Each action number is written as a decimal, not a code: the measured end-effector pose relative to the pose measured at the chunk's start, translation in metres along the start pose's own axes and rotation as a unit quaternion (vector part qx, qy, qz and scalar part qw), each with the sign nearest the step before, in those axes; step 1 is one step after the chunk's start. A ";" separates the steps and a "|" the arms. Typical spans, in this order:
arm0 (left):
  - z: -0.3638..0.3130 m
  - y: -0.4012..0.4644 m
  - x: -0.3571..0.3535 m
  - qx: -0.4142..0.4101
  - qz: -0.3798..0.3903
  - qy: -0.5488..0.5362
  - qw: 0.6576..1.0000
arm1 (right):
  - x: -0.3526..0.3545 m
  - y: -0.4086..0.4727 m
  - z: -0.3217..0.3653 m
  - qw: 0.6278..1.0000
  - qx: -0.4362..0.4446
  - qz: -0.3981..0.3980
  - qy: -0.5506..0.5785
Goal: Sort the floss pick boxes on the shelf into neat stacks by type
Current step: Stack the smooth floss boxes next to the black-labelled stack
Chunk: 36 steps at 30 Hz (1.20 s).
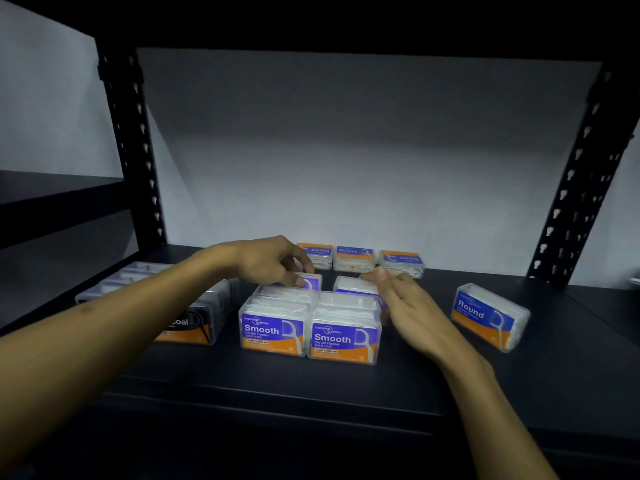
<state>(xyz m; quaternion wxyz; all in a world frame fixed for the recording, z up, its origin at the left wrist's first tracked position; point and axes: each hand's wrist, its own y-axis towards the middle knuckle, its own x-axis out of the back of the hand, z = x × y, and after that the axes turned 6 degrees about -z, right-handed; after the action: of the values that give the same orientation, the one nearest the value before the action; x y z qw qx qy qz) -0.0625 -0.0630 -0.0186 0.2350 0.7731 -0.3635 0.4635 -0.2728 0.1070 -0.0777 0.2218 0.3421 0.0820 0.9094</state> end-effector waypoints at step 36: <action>-0.017 -0.042 -0.049 0.045 -0.144 0.070 0.986 | -0.015 -0.015 0.018 0.995 0.012 0.083 -0.058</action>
<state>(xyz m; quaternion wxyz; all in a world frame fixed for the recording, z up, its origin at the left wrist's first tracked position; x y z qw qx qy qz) -0.0543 -0.0078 -0.0551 0.2890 0.7926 -0.2098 0.4942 -0.2456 0.1137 -0.0777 0.1456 0.4027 0.0516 0.9022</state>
